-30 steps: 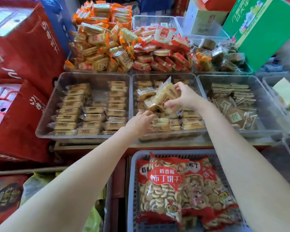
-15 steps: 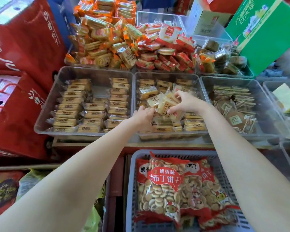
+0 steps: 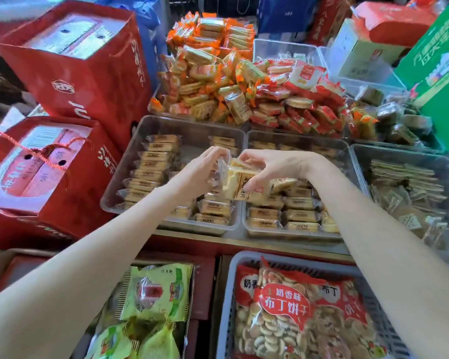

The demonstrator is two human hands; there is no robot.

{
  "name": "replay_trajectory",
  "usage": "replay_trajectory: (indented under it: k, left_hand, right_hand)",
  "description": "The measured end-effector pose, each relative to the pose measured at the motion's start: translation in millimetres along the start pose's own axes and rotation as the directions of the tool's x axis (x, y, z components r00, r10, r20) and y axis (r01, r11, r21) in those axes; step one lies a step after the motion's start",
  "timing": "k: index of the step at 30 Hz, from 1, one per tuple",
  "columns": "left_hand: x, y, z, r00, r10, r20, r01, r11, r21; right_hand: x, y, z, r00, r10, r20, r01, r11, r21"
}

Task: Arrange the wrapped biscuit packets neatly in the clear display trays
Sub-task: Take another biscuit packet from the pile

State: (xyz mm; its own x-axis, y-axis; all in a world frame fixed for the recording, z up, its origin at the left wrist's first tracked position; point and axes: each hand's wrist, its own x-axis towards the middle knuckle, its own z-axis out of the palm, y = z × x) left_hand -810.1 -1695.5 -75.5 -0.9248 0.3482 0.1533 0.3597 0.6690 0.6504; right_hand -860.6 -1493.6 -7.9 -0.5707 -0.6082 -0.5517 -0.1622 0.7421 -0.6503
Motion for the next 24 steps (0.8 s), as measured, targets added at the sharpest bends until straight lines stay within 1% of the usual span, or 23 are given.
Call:
replay_trajectory:
  k: [2,5,7,8,10,11,12,13,15,16,17,18,20,22,24]
  left_hand:
    - [-10,-19,-7,0.999,-0.047,-0.022,0.046,0.998,-0.031]
    - [-18,-42,-23,0.979,-0.194,-0.057,0.190,0.979,-0.071]
    - [-19,-57,-31,0.973,-0.185,-0.141,0.180,0.982,-0.048]
    - [-19,-66,-35,0.960,-0.192,-0.206,0.184,0.981,-0.055]
    - [-16,-85,-43,0.896,-0.308,-0.319,0.298,0.951,-0.081]
    - [-15,-94,-45,0.871,-0.358,-0.336,0.357,0.932,-0.069]
    - [-13,-102,-46,0.862,-0.392,-0.321,0.405,0.914,-0.026]
    - [-11,-111,-45,0.869,-0.411,-0.276,0.436,0.899,0.033]
    - [-6,-122,-40,0.899,-0.422,-0.117,0.437,0.881,0.181]
    - [-3,-125,-36,0.898,-0.440,-0.018,0.429,0.864,0.263]
    - [0,-129,-32,0.886,-0.461,0.059,0.417,0.845,0.336]
    - [4,-132,-29,0.875,-0.472,0.106,0.396,0.825,0.403]
    - [10,-138,-28,0.872,-0.468,0.145,0.345,0.797,0.496]
    - [15,-144,-31,0.868,-0.468,0.164,0.314,0.775,0.548]
    - [18,-149,-33,0.846,-0.500,0.185,0.319,0.753,0.576]
  right_hand:
    - [20,-14,4,0.999,-0.019,0.030,0.018,1.000,0.018]
    - [51,-36,7,0.997,-0.063,0.050,0.063,0.998,0.009]
    - [70,-48,8,0.995,-0.095,0.041,0.094,0.995,0.018]
    - [80,-51,8,0.995,-0.102,0.021,0.101,0.994,0.043]
    - [100,-51,6,0.992,-0.103,-0.068,0.110,0.988,0.110]
    - [111,-50,4,0.987,-0.088,-0.133,0.104,0.987,0.119]
    - [124,-49,2,0.976,-0.063,-0.209,0.083,0.992,0.090]
    - [138,-49,0,0.957,-0.036,-0.286,0.046,0.999,0.028]
    - [166,-52,2,0.913,-0.014,-0.409,-0.046,0.990,-0.134]
    - [178,-55,5,0.897,-0.027,-0.442,-0.078,0.973,-0.216]
    - [188,-56,9,0.888,-0.047,-0.458,-0.099,0.952,-0.290]
    - [197,-55,13,0.885,-0.065,-0.462,-0.111,0.933,-0.344]
    - [206,-47,17,0.879,-0.069,-0.473,-0.132,0.915,-0.380]
    - [206,-35,17,0.883,-0.067,-0.465,-0.155,0.893,-0.423]
    - [205,-26,20,0.901,-0.092,-0.424,-0.160,0.837,-0.523]
